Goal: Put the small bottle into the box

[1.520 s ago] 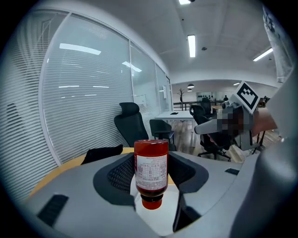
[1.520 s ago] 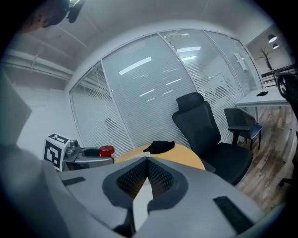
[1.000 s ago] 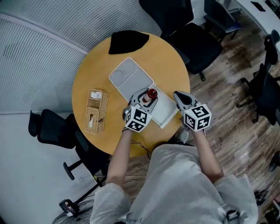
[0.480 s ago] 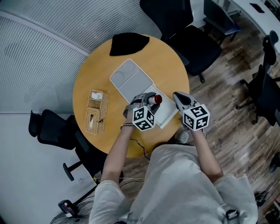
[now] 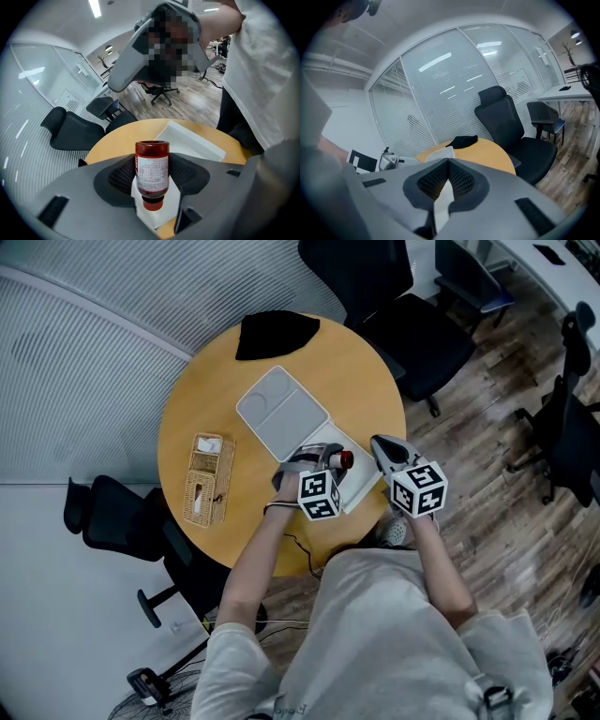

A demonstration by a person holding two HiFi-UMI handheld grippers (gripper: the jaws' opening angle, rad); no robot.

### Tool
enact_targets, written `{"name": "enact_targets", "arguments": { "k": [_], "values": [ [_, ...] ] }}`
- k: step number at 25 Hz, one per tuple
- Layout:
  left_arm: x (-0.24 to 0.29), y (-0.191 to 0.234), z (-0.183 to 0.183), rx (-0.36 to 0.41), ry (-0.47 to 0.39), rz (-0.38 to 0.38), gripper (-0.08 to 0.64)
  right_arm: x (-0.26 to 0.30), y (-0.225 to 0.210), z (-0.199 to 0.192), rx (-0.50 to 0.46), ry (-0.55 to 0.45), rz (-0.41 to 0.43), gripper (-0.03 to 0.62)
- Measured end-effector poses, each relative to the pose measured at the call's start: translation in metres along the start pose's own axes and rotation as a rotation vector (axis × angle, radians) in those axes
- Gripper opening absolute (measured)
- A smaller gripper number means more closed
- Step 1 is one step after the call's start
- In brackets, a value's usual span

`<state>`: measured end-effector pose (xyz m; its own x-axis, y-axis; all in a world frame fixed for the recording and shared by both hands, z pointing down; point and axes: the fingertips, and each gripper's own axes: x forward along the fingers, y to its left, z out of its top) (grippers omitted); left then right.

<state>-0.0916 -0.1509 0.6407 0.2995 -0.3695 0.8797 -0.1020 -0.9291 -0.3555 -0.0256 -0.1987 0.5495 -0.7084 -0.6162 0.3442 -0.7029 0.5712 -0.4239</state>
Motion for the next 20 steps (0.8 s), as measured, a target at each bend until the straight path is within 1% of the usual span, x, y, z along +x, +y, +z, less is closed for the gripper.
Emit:
{"name": "enact_targets", "arguments": {
  "k": [4,7,20],
  "values": [
    [0.008,-0.006,-0.005,0.028,0.019,-0.014,0.236,0.003,0.0,-0.005,0.002,0.011,0.0,0.017],
    [0.015,-0.011,-0.007,0.032,0.026,-0.034,0.236,0.003,-0.003,-0.009,0.011,0.02,-0.005,0.017],
    [0.041,-0.027,-0.017,0.018,0.043,-0.118,0.236,0.013,-0.012,-0.018,0.039,0.045,-0.026,0.017]
  ]
}}
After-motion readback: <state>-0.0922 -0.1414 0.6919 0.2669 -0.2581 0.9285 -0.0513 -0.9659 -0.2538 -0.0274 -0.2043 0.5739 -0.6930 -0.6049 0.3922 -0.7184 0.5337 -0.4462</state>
